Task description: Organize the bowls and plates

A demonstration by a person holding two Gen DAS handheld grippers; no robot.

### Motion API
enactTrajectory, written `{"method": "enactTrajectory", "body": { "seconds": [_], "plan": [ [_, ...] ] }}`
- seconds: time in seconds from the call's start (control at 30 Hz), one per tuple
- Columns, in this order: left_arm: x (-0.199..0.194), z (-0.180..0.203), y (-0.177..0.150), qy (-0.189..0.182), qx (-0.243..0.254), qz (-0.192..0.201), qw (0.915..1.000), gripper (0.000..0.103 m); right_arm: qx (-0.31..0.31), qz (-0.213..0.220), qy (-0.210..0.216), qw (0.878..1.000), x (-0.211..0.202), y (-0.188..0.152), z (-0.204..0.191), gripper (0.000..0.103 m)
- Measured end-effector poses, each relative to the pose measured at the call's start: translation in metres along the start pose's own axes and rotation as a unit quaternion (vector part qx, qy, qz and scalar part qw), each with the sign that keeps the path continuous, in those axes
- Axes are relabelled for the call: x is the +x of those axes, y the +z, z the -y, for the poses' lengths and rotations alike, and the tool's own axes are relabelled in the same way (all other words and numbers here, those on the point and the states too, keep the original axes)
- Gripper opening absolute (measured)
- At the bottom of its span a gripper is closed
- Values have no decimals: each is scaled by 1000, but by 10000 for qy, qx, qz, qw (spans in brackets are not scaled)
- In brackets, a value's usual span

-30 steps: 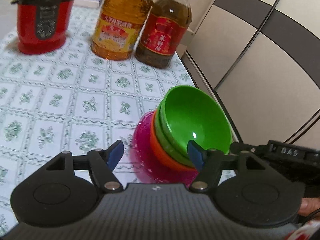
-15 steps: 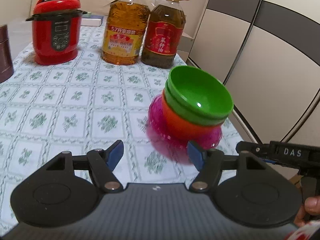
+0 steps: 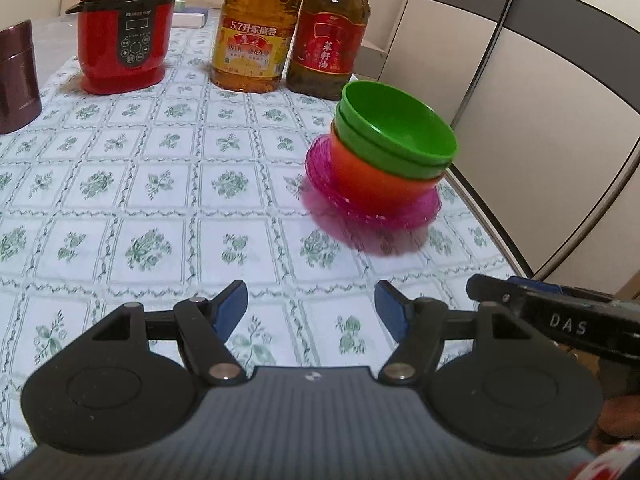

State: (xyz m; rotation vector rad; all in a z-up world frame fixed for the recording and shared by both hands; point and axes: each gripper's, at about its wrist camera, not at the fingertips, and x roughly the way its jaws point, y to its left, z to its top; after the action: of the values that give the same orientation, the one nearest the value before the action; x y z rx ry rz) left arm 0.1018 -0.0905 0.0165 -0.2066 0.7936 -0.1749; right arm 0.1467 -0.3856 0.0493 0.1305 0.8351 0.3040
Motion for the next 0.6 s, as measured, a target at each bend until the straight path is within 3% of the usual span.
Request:
{"method": "enactTrajectory", "body": {
  "seconds": [0.23,0.6],
  "plan": [
    [-11,-5,-12,193,24,-42,9998,67,97,-134,-96,9998,-9,-22,-7,54],
    [-20,-3,-25,268,47,-49,9996,68,137,-20,-216,9997,-28,-25,-15,54]
  ]
}}
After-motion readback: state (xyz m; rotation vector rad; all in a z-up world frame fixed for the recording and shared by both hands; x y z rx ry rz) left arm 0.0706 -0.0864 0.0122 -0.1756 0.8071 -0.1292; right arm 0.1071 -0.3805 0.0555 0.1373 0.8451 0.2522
